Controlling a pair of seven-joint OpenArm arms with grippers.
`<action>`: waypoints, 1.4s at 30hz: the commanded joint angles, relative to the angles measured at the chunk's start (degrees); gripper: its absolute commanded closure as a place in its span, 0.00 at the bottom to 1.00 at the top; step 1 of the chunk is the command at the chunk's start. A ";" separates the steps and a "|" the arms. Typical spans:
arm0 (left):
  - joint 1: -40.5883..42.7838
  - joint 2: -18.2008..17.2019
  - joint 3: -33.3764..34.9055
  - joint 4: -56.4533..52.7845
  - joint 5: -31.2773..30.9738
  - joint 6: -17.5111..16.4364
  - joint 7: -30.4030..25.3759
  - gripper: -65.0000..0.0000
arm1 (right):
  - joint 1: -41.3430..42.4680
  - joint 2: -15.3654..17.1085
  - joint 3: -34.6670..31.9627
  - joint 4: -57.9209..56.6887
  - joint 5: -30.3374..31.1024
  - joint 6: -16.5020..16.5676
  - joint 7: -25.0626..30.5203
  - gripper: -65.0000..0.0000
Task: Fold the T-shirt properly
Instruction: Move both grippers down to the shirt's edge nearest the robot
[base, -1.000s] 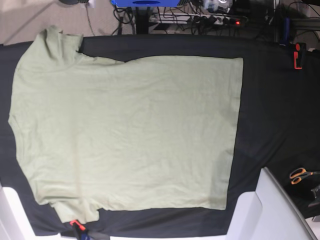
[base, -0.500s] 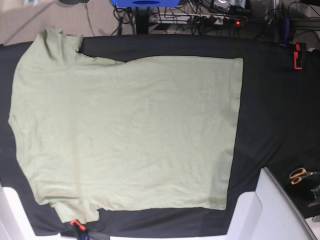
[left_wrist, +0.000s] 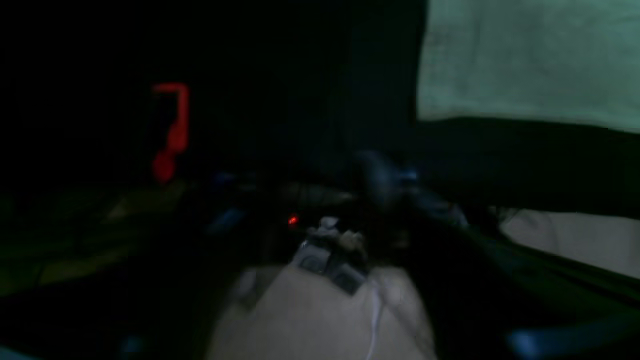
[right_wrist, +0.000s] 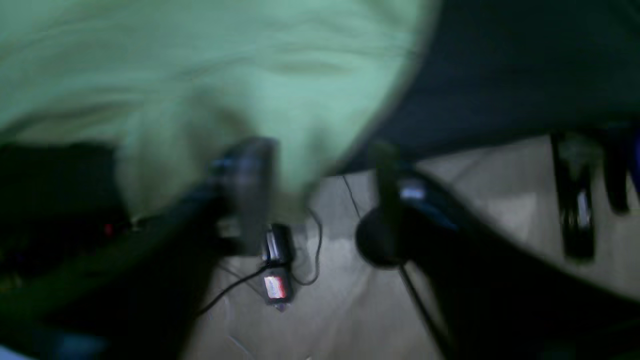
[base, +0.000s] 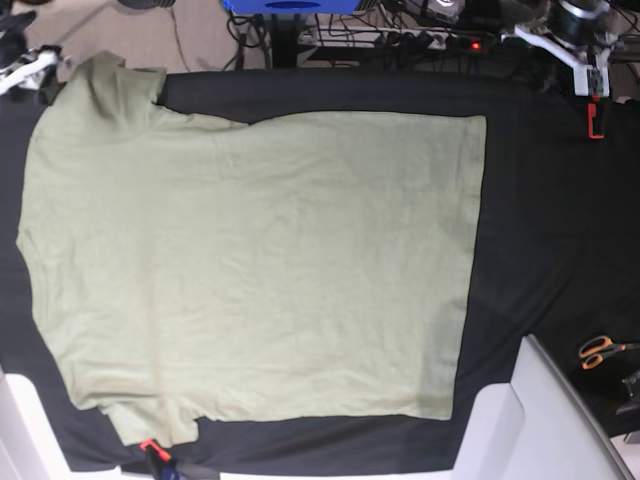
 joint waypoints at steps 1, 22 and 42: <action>0.54 -0.02 -1.48 0.82 -0.39 -2.51 -0.77 0.57 | 2.06 0.41 2.37 -1.07 0.62 -0.07 -0.16 0.37; -6.05 8.07 -16.69 -2.26 -0.04 -16.66 -0.42 0.78 | 13.93 8.06 5.80 -27.62 11.17 -0.07 -8.69 0.31; -8.33 9.39 -12.64 -5.87 -0.39 -16.66 -0.42 0.76 | 9.71 5.60 -1.85 -27.79 11.17 -0.07 -8.60 0.69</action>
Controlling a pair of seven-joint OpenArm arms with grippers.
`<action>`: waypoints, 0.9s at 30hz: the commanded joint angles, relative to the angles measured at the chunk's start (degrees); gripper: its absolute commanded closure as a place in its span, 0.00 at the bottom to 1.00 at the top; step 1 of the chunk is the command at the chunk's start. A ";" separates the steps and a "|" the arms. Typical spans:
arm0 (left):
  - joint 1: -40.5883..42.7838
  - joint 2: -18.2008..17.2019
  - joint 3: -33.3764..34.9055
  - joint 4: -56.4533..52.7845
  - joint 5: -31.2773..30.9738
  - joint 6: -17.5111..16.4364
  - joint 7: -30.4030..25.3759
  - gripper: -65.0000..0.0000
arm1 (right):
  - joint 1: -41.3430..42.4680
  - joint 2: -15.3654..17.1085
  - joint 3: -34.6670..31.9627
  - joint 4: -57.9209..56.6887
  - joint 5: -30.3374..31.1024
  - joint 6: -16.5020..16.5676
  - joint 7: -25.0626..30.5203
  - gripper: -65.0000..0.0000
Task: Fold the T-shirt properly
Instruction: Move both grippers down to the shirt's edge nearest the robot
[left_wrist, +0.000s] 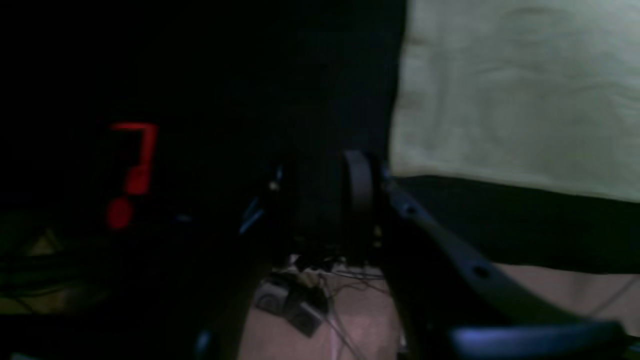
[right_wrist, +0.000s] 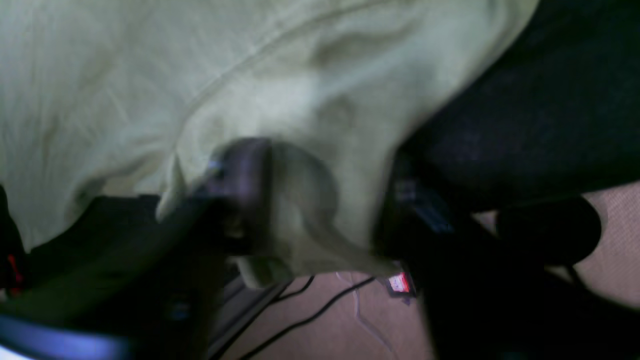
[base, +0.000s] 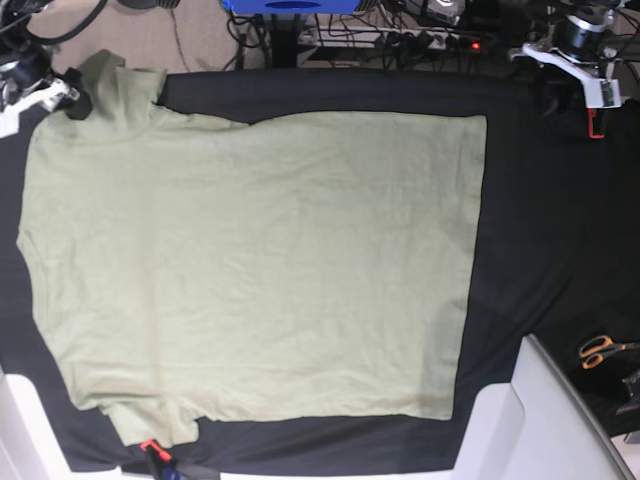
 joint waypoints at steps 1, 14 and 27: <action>0.60 -0.44 0.52 0.52 -0.59 -0.12 -1.01 0.76 | -0.48 0.05 -0.21 -0.36 -1.70 -0.34 -2.24 0.78; -4.32 -0.18 4.65 -11.88 -12.11 -0.12 -1.01 0.33 | -0.48 0.93 -0.21 -1.24 -1.79 -0.34 -2.06 0.99; -12.93 2.10 6.59 -21.37 -12.19 -0.12 -1.01 0.33 | -0.39 1.01 -0.30 -1.24 -2.06 -0.34 -2.06 0.99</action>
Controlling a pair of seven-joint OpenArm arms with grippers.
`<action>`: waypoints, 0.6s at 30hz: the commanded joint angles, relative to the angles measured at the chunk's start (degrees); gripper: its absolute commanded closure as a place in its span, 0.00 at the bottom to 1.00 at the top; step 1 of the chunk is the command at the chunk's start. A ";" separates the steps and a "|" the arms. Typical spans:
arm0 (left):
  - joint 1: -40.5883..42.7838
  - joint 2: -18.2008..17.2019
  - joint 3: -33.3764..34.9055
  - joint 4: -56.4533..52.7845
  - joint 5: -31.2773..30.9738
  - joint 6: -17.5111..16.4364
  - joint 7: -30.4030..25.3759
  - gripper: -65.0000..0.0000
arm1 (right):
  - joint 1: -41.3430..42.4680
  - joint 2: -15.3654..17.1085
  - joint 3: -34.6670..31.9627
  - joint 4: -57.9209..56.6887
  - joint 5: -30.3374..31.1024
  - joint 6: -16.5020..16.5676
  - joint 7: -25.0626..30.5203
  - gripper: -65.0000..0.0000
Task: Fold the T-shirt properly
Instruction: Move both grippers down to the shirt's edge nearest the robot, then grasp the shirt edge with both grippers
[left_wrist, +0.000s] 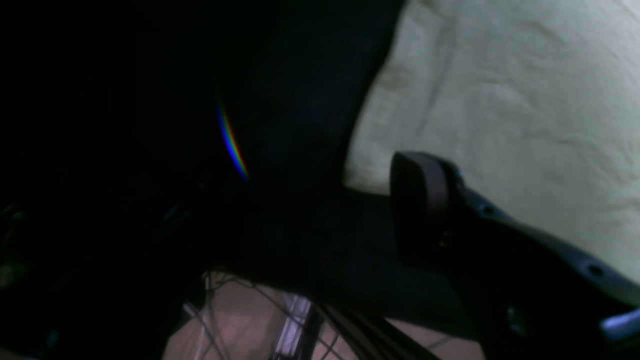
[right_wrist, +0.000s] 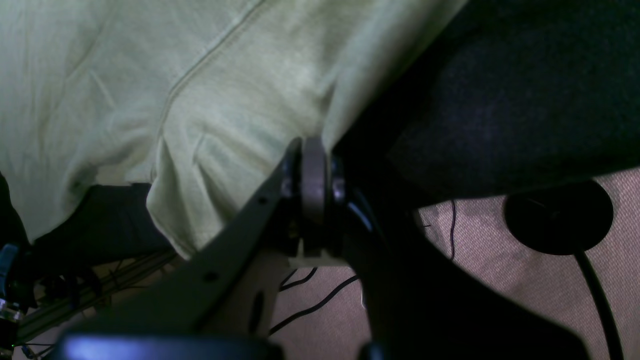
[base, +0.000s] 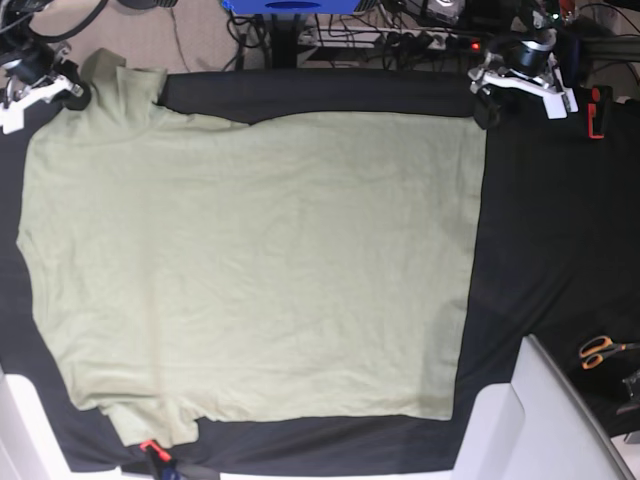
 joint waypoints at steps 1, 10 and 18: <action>0.05 -0.04 1.06 0.51 -0.30 -0.40 0.32 0.33 | -0.43 0.51 -0.12 0.09 -2.03 -0.16 -1.45 0.99; -2.59 0.23 5.99 -2.13 -0.30 -0.31 0.32 0.33 | -0.43 0.51 -0.12 0.09 -2.03 -0.16 -1.45 0.99; -4.00 1.37 5.63 -3.80 -0.39 -0.31 0.32 0.46 | -0.43 1.21 -0.12 0.00 -2.12 -0.16 -1.45 0.99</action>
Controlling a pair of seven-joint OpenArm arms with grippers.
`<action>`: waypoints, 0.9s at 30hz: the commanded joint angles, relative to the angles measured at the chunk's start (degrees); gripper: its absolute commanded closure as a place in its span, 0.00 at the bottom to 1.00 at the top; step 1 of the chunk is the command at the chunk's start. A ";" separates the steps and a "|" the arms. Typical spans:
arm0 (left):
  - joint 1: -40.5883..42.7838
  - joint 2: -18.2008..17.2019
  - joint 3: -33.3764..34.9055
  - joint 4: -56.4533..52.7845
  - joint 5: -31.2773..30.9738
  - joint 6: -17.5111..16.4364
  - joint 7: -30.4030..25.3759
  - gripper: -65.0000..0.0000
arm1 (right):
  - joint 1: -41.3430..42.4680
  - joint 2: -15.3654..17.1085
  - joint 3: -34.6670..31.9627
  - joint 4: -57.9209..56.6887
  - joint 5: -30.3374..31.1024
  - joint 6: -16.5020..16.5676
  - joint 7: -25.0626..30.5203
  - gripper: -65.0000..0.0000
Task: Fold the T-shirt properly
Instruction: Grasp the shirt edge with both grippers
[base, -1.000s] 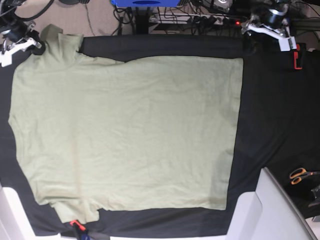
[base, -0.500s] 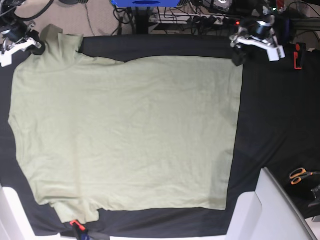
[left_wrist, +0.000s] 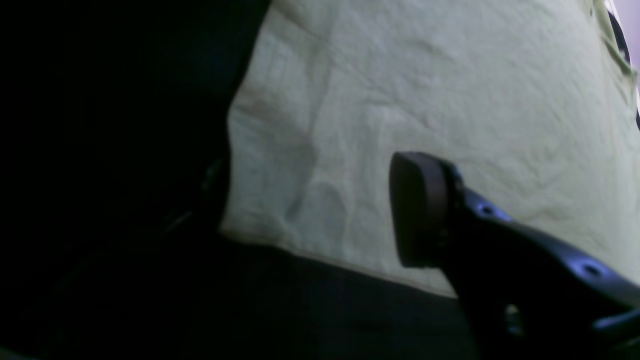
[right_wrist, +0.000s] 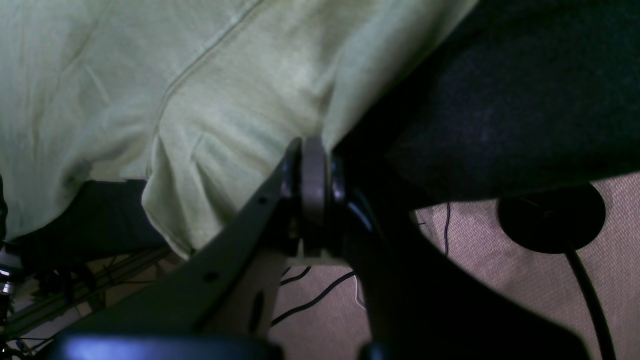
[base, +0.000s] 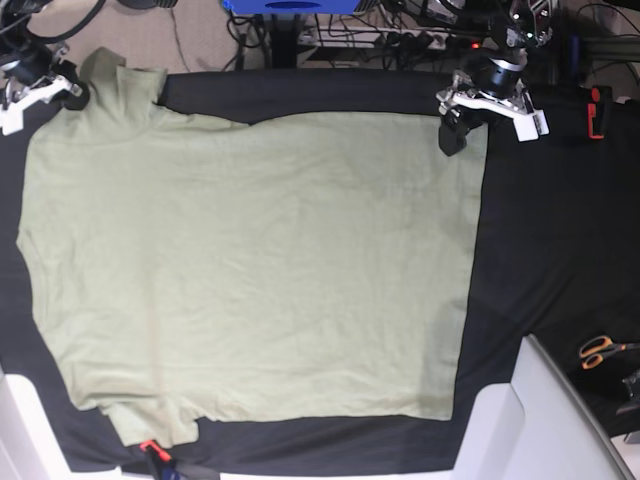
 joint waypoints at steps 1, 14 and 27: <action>0.26 -0.14 0.39 -0.15 0.81 0.74 2.42 0.57 | -0.43 0.54 0.14 0.22 -1.75 -0.40 -1.23 0.99; -0.62 -0.05 -1.46 7.23 0.81 0.91 12.80 1.00 | 0.71 0.54 0.14 4.53 -1.75 -0.40 -5.98 0.99; -5.01 0.04 -2.86 15.58 0.81 4.69 24.58 1.00 | 9.76 5.02 0.23 5.76 -1.75 -0.40 -15.39 0.99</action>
